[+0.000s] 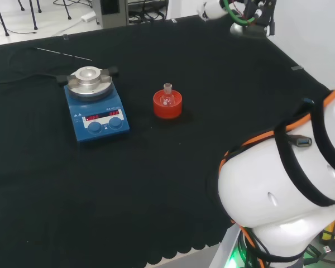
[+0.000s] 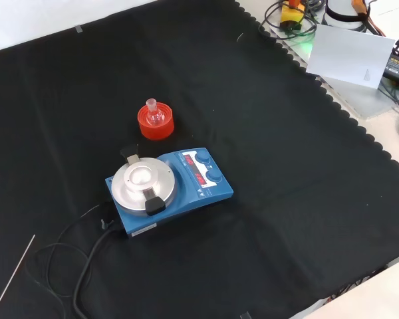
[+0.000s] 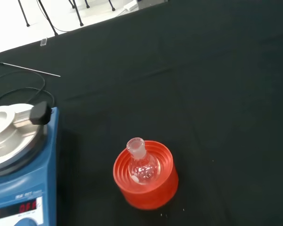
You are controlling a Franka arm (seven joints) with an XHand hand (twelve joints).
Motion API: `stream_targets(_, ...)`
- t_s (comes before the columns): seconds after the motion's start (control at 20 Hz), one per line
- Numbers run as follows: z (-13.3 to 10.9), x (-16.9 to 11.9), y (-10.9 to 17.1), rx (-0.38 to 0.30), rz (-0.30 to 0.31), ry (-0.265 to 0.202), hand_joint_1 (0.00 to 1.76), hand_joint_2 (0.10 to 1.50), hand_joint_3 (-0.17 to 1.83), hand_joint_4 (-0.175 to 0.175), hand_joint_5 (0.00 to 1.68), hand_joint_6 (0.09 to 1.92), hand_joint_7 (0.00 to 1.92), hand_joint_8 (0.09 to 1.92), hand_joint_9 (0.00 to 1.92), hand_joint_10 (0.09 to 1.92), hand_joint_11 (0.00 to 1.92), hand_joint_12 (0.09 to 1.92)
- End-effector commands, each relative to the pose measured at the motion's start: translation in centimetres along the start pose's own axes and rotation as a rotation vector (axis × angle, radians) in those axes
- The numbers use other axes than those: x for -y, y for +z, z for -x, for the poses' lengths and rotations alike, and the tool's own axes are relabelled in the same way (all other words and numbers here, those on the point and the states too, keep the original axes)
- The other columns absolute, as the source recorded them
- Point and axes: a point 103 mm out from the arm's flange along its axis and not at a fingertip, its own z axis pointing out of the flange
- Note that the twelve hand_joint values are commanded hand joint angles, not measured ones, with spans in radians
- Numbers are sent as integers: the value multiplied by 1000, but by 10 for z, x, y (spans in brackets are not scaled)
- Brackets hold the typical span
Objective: Pick up the round-bottom flask.
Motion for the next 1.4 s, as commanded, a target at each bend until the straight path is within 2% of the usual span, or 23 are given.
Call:
stream_targets(0.05, -1, -58, 50, -66, 39, -37, 671, 859, 615, -27, 412, 87, 202, 583, 341, 629, 0, 1325)
stream_targets(0.3, -3, -74, 78, -107, -8, -40, 710, 800, 677, -29, 425, 87, 215, 590, 354, 630, 0, 1330)
stream_targets(0.65, 0, -96, 120, -116, -65, -52, 731, 769, 698, -30, 429, 87, 221, 594, 360, 630, 0, 1332)
stream_targets(0.8, 2, -102, 136, -147, -82, -63, 760, 738, 723, -29, 434, 87, 222, 595, 361, 630, 0, 1333)
stream_targets(1.05, 5, -112, 160, -201, -110, -50, 788, 692, 763, -24, 449, 87, 223, 596, 361, 629, 0, 1331)
stream_targets(1.4, 12, -122, 187, -220, -133, -45, 766, 657, 757, -13, 475, 87, 227, 598, 365, 630, 0, 1330)
